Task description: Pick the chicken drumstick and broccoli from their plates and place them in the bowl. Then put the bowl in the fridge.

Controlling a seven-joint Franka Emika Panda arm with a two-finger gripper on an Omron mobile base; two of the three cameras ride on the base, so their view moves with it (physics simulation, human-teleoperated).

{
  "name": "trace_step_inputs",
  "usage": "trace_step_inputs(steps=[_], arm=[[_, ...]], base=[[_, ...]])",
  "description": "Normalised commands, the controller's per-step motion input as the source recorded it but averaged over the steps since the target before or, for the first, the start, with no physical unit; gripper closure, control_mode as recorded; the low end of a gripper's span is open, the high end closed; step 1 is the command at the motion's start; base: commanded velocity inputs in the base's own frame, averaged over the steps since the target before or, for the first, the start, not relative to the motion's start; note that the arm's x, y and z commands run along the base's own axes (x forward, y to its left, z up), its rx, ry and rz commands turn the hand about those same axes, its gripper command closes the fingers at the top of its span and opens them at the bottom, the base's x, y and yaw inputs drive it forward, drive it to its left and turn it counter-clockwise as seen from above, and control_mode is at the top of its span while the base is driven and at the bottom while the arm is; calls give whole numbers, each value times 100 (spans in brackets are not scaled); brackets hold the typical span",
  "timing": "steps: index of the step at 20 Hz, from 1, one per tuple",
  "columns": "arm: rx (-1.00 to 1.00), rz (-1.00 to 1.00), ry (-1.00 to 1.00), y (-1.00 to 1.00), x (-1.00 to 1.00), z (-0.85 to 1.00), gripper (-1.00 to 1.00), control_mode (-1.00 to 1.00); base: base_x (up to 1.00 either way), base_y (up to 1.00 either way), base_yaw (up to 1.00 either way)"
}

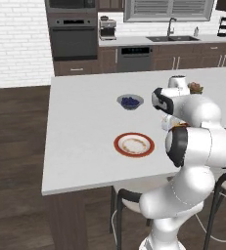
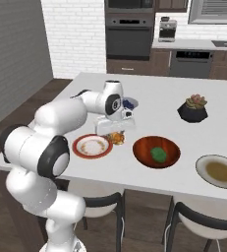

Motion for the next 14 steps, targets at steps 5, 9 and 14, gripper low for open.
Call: trace_step_inputs(steps=[5,9,14], arm=[[7,-28,-22,-97,-45,-1,100,-100],[0,-30,-24,-65,-8,-10,100,-100],[5,-16,-8,-14,27,-24,100,-100]], base=[[0,0,0],[0,0,0],[0,0,0]])
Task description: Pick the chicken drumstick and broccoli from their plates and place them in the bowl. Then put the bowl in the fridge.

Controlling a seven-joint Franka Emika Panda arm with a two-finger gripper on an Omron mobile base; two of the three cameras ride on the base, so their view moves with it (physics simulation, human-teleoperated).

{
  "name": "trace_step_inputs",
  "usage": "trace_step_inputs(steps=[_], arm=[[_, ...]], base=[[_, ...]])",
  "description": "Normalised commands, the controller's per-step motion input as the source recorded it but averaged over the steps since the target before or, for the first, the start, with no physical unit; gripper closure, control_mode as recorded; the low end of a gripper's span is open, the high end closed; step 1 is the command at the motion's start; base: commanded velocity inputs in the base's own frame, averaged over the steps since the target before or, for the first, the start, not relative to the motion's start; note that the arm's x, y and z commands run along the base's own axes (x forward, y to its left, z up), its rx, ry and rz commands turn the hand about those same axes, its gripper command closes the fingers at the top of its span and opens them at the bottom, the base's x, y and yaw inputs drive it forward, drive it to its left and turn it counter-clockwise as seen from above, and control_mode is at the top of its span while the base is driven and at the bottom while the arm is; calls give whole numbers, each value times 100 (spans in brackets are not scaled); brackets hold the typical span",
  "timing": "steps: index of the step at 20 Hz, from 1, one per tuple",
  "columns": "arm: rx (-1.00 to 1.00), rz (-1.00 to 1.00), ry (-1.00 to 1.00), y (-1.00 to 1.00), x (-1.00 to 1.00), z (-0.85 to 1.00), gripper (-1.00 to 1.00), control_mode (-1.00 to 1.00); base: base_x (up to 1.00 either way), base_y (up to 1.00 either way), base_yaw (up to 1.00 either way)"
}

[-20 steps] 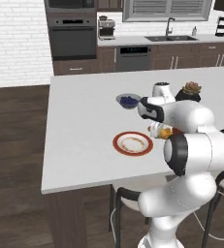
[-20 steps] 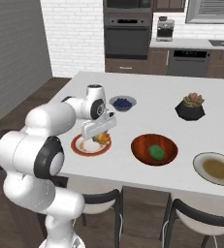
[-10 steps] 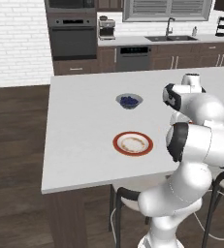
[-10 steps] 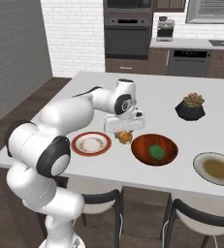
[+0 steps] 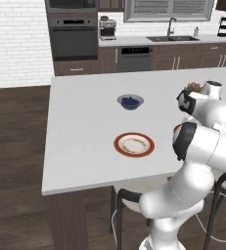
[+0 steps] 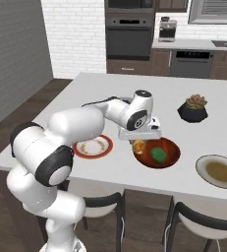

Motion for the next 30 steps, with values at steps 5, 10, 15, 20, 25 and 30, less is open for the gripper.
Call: trace_step_inputs(steps=[5,10,15,20,25,30], arm=[[4,0,-2,-37,47,-10,100,-100],[2,0,0,-46,39,-6,100,-100],[0,0,-3,-8,1,-47,100,-100],[0,-3,-2,11,0,-41,100,-100],[0,-4,-5,15,9,-23,-100,-100],[0,0,-5,1,7,-1,-100,-100]], base=[[0,0,0],[0,0,0],[0,0,0],[0,0,0],[0,0,0],[0,0,0]])
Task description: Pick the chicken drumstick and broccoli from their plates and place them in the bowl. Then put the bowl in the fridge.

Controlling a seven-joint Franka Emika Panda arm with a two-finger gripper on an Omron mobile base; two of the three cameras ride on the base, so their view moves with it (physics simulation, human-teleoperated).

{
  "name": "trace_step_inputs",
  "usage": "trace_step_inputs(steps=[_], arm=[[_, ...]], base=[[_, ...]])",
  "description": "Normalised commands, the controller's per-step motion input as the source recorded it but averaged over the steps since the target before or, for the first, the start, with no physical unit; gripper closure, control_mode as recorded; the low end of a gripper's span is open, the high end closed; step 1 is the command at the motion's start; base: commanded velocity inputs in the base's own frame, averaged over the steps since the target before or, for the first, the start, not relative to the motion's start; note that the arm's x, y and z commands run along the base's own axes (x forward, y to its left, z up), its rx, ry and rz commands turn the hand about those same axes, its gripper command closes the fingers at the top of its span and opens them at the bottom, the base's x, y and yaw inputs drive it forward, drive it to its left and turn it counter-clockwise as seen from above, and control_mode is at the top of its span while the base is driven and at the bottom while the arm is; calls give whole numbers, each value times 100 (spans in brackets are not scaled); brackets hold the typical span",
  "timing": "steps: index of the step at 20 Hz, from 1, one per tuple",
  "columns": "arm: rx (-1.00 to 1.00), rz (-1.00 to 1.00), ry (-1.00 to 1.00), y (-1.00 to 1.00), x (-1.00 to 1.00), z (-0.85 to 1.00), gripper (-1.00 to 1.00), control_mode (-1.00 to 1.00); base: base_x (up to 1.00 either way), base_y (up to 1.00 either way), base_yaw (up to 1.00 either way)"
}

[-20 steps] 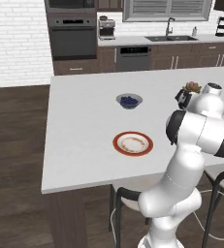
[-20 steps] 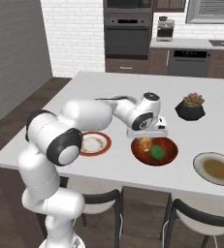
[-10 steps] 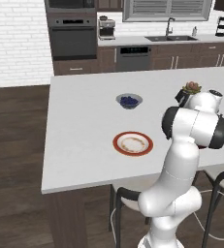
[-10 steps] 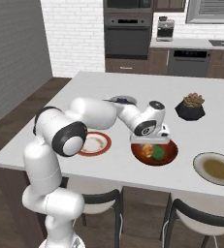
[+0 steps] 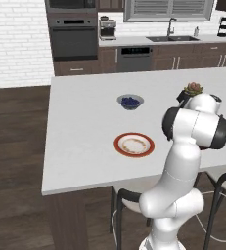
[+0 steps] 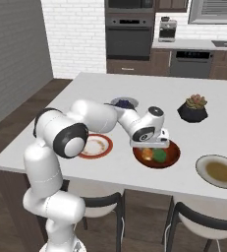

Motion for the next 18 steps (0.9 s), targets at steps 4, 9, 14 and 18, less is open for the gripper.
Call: trace_step_inputs(steps=[4,9,14,18], arm=[[0,-2,-2,0,0,19,-100,-100],[7,-22,-12,0,-55,57,-100,-100],[12,-54,1,-12,-89,54,-100,-100],[12,-47,22,-41,-44,77,-100,-100]], base=[[0,0,0],[0,0,0],[0,0,0],[0,0,0]])
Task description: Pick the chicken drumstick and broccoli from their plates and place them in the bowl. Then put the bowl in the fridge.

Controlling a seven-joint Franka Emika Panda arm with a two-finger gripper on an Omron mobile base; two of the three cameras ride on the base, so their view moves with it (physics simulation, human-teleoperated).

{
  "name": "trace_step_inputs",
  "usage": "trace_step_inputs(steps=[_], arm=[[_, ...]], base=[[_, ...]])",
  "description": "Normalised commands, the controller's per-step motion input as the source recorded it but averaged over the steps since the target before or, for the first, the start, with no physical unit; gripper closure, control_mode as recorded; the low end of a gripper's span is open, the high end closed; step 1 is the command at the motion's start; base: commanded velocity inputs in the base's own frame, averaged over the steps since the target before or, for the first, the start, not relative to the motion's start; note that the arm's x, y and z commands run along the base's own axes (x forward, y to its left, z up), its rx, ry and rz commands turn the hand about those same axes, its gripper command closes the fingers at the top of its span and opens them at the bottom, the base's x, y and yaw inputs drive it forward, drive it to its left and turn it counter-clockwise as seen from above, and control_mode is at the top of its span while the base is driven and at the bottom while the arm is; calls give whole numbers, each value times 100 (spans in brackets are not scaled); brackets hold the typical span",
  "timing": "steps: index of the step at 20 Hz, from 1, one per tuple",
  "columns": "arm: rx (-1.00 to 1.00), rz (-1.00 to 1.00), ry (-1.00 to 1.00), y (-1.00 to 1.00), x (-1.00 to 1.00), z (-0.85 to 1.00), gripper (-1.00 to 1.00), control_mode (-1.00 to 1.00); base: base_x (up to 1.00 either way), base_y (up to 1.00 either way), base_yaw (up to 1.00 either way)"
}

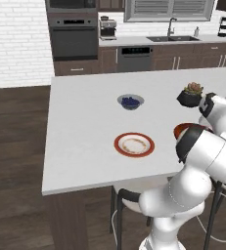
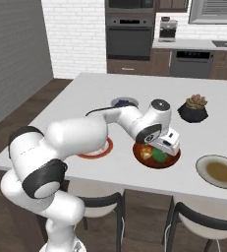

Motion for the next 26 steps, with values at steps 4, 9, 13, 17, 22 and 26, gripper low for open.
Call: trace_step_inputs(steps=[4,9,13,17,22,26], arm=[[23,-30,18,-25,-49,15,-100,-100],[29,-16,0,-7,-33,-27,-100,-100],[10,-1,8,0,6,-33,-100,-100],[0,0,-2,0,19,-49,-100,-100],[0,0,0,0,46,-27,-100,-100],[0,0,0,-1,42,-21,-100,-100]], base=[[0,0,0],[0,0,0],[0,0,0],[0,0,0],[0,0,0],[0,0,0]])
